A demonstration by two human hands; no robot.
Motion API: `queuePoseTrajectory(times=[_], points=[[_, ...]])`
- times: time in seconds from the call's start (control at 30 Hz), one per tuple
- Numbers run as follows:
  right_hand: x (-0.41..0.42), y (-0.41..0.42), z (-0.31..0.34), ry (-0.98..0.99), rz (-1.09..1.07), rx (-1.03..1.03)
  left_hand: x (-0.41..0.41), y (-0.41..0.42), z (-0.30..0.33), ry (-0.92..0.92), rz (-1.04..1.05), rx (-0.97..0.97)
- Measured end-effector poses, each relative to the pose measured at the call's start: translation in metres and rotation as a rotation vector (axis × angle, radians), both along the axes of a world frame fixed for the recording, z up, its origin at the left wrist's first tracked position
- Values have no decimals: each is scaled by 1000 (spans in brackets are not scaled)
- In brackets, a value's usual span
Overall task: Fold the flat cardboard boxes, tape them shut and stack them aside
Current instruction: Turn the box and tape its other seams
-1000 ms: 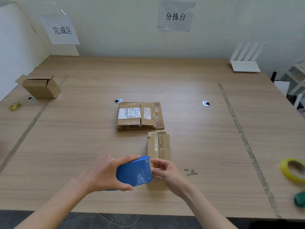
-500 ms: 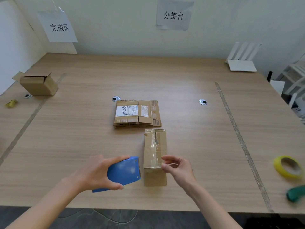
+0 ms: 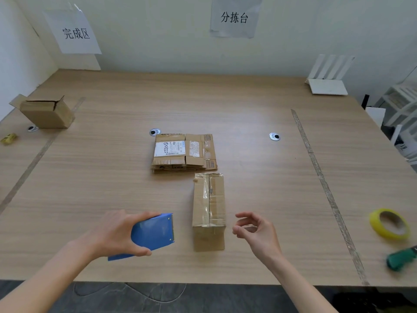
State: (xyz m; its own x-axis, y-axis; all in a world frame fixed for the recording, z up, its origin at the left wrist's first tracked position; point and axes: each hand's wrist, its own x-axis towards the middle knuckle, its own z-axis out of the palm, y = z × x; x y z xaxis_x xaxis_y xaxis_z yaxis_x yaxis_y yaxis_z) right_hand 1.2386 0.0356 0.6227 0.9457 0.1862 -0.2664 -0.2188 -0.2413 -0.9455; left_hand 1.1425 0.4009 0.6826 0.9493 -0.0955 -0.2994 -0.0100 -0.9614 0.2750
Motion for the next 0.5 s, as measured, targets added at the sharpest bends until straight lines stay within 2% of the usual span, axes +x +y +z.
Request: queuePoseTrajectory(times=[0.5], points=[[1,10,-39,30,-134,-37,24,0,-15,43,-73,131]])
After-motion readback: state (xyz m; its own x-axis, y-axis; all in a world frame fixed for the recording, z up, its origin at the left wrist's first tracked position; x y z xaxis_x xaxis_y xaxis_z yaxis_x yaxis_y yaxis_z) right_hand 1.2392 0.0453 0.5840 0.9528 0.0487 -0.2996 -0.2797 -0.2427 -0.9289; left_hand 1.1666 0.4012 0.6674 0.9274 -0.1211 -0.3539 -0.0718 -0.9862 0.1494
